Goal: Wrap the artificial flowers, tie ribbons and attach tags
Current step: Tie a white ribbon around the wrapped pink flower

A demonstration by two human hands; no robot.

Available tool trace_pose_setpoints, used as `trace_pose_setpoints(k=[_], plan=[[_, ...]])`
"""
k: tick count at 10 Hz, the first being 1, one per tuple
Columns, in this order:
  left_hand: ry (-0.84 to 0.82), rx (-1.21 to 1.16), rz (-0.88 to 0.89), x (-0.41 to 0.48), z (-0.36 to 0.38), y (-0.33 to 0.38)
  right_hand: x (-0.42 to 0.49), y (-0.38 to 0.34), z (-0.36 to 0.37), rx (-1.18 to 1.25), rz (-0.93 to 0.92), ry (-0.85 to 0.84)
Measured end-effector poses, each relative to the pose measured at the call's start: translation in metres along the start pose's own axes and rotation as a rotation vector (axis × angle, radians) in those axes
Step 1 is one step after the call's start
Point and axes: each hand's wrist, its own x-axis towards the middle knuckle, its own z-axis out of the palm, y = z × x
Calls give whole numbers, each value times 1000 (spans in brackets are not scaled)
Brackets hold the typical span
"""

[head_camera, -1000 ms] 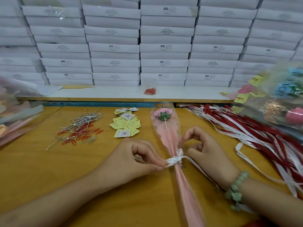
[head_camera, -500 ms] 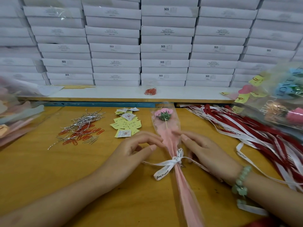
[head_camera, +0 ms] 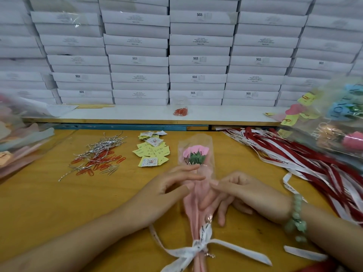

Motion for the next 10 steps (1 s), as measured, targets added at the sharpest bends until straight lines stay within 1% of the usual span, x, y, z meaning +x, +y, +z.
trace_pose_setpoints(k=[1, 2, 3, 4, 5, 6, 7, 8, 9, 10], plan=[[-44, 62, 35, -2, 1, 1, -1, 0, -7, 11, 0, -242], [-54, 162, 81, -2, 3, 0, -5, -4, -8, -10, 16, -463], [-78, 223, 107, -2, 4, 2, -7, -14, 0, 3, 75, -568], [-90, 228, 182, -5, 4, 2, -107, 106, 24, 135, 249, -625], [-89, 231, 188, -7, 5, 3, -139, 120, 3, 29, 216, -637], [-102, 239, 182, -7, 5, 2, -114, 128, 73, 8, 124, -677], [-109, 273, 232, -6, 6, 2, -73, 62, 29, 199, 302, -878], [-93, 265, 255, -5, 8, 2, -7, -11, 6, 228, 152, -781], [-42, 231, 235, -2, 8, 1, 7, -20, -4, 288, 88, -648], [29, 222, 226, 0, 6, -2, 24, -26, -23, 304, -13, -338]])
